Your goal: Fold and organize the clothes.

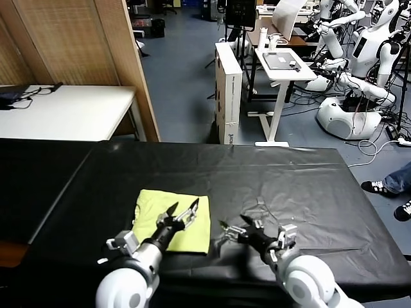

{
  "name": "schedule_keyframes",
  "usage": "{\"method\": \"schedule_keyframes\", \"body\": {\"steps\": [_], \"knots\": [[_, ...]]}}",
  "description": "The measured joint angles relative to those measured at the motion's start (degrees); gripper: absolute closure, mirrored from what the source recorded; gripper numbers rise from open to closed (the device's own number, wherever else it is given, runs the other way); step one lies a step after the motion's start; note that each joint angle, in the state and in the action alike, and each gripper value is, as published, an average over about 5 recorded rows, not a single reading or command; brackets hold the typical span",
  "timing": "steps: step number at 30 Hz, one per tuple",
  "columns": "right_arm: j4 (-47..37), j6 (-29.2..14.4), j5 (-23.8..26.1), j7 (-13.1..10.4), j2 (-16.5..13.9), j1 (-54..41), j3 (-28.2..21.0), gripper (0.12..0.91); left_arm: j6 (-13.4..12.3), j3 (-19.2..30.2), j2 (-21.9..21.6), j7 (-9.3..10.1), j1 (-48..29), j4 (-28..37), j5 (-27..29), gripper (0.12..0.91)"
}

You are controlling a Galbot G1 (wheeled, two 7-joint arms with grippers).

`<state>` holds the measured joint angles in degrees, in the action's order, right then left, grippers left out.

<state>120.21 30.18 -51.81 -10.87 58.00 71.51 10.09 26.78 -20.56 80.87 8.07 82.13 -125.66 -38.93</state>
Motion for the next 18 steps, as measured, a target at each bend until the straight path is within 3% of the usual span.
{"method": "schedule_keyframes", "body": {"steps": [11,14,18], "knots": [[-5.7,-0.7,0.6,0.6,5.6,-3.6,-6.2,0.150,-1.0,-3.3,-3.9,-0.01,2.8,-2.6,0.6,0.123],[-6.8,-1.0,1.1,1.2,6.4,-3.6,-6.5,0.268,-0.9,-3.8,-4.3,0.02,3.1,-3.1,0.6,0.123],[-7.9,-1.4,1.6,1.9,7.1,-3.4,-6.4,0.495,-0.8,-4.3,-4.7,0.04,3.7,-3.3,0.8,0.123]]}}
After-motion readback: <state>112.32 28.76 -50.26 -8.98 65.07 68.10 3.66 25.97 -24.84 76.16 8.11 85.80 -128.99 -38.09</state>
